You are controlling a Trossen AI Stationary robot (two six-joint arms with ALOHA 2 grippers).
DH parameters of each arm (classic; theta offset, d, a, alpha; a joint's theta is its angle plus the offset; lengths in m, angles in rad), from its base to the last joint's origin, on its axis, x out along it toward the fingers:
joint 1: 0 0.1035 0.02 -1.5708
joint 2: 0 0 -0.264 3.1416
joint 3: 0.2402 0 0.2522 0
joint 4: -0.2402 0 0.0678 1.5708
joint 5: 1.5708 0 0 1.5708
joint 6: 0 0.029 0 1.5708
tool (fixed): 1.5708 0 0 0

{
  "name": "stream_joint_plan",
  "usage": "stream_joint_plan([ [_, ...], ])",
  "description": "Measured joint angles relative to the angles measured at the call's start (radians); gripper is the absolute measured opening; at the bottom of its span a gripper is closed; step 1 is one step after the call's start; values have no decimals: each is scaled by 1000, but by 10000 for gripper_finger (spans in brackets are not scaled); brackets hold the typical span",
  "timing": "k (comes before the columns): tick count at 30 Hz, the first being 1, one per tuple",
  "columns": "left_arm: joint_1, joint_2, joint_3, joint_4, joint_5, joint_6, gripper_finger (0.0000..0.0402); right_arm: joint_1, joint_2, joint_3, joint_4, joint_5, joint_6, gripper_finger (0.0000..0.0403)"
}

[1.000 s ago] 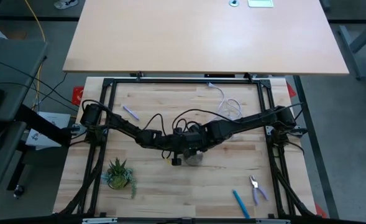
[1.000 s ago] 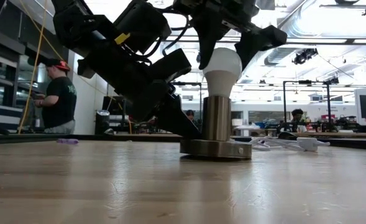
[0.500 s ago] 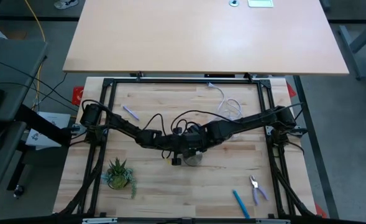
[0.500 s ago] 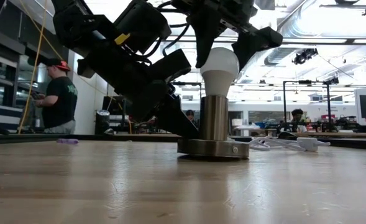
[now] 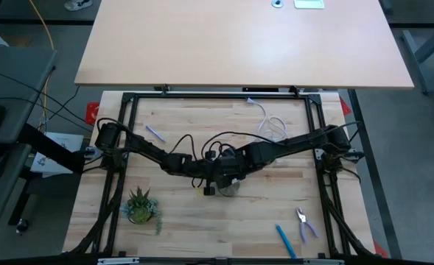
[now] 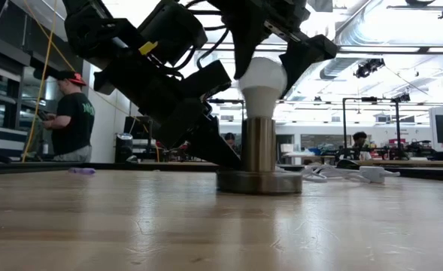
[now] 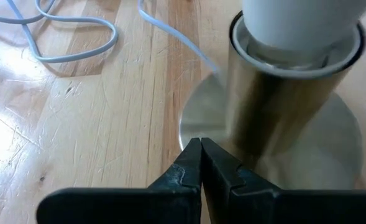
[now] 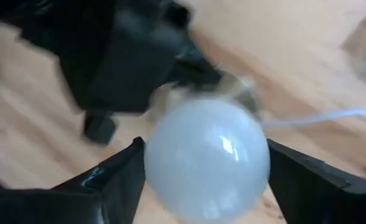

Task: Screw lightbulb
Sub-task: Insert the lightbulb in the lamp

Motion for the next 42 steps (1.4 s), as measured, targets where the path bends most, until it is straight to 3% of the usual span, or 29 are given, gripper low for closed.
stream_joint_plan([
  [5,1,1,-1,0,-4,0,0,-3,0,0,-16,11,-52,362],
  [10,1,1,-1,0,-3,0,0,-23,-13,0,-28,20,-229,385],
  [20,1,1,-1,-3,0,0,0,-98,-71,1,-10,-99,-902,387],
  [26,0,1,0,-5,1,0,0,-108,-71,1,17,-113,-983,387],
  [35,0,1,0,-8,3,0,0,-65,-71,1,16,-222,-1459,387],
  [38,0,1,0,-8,2,-1,0,-33,-71,1,17,-170,-1617,387],
  [42,0,1,0,-8,1,-4,0,-10,-64,1,26,-113,-1685,382],
])
